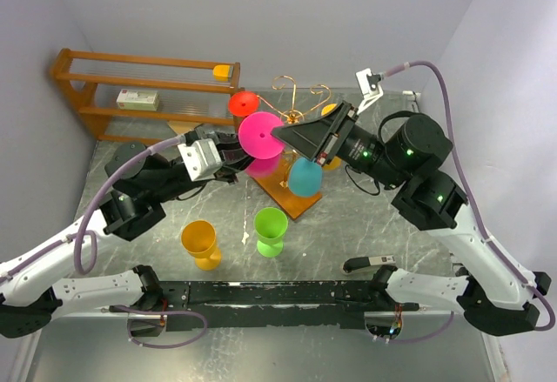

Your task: Place the wine glass upside down on the wine glass rack

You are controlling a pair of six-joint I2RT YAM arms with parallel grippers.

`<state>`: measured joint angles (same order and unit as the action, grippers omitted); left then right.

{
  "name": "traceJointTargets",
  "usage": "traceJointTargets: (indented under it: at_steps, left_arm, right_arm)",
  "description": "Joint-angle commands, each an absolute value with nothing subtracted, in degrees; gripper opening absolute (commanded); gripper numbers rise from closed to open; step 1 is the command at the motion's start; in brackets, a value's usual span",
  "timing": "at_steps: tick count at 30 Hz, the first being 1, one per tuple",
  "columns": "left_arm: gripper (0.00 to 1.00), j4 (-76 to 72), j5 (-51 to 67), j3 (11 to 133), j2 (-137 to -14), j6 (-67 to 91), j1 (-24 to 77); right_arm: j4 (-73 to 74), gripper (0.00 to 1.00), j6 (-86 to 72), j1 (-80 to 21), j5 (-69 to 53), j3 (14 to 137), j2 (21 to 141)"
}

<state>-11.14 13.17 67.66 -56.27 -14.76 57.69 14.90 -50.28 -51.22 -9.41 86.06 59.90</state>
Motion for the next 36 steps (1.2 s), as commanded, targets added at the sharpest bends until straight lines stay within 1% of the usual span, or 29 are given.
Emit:
traceJointTargets:
  at_steps: [1, 3, 7, 10, 12, 14, 17, 20, 22, 24, 29, 36]
  left_arm:
    - [0.07, -13.8, 14.1, 68.5, -56.2, -14.5, 57.6]
    - [0.07, -14.0, 14.4, 68.7, -56.6, -14.0, 57.6]
    - [0.08, -12.2, 14.3, 70.2, -57.2, -13.3, 57.6]
    - [0.19, -12.6, 14.1, 70.1, -56.8, -12.6, 57.6]
    - [0.33, -13.4, 13.7, 69.6, -56.4, -12.2, 57.6]
    - [0.42, -13.6, 13.3, 69.4, -56.2, -12.1, 57.6]
    - [0.52, -12.2, 10.4, 69.9, -56.1, -11.6, 57.6]
    - [0.62, -10.7, 3.6, 70.1, -55.6, -9.3, 57.6]
    - [0.66, -8.7, 0.0, 70.4, -55.1, -8.1, 57.6]
    - [0.69, -6.2, -1.7, 70.7, -54.4, -7.1, 57.6]
    - [0.70, -3.0, -4.6, 70.2, -51.0, -3.7, 57.6]
    - [0.69, 0.8, -8.0, 68.7, -48.0, 2.4, 57.6]
  right_arm:
    - [13.0, 0.15, -54.7, -51.5, -9.1, 81.6, 56.7]
    - [14.0, 0.00, -55.4, -51.5, -9.0, 81.7, 56.7]
    - [14.7, 0.00, -56.3, -51.5, -7.8, 82.7, 56.9]
    - [14.3, 0.00, -56.6, -51.4, -6.7, 83.0, 56.7]
    - [14.0, 0.00, -56.6, -51.5, -6.0, 83.4, 56.8]
    - [14.0, 0.00, -56.5, -51.5, -4.8, 84.2, 57.0]
    - [14.7, 0.00, -55.4, -51.4, -2.1, 86.3, 57.6]
    - [15.8, 0.00, -53.4, -51.5, 2.1, 88.4, 58.2]
    - [15.4, 0.00, -51.8, -51.5, 5.1, 89.4, 58.5]
    - [14.3, 0.00, -49.4, -51.4, 7.9, 89.9, 58.8]
    - [15.4, 0.00, -43.9, -51.5, 17.8, 93.3, 61.0]
    - [16.6, 0.00, -37.4, -51.5, 25.9, 99.4, 66.6]
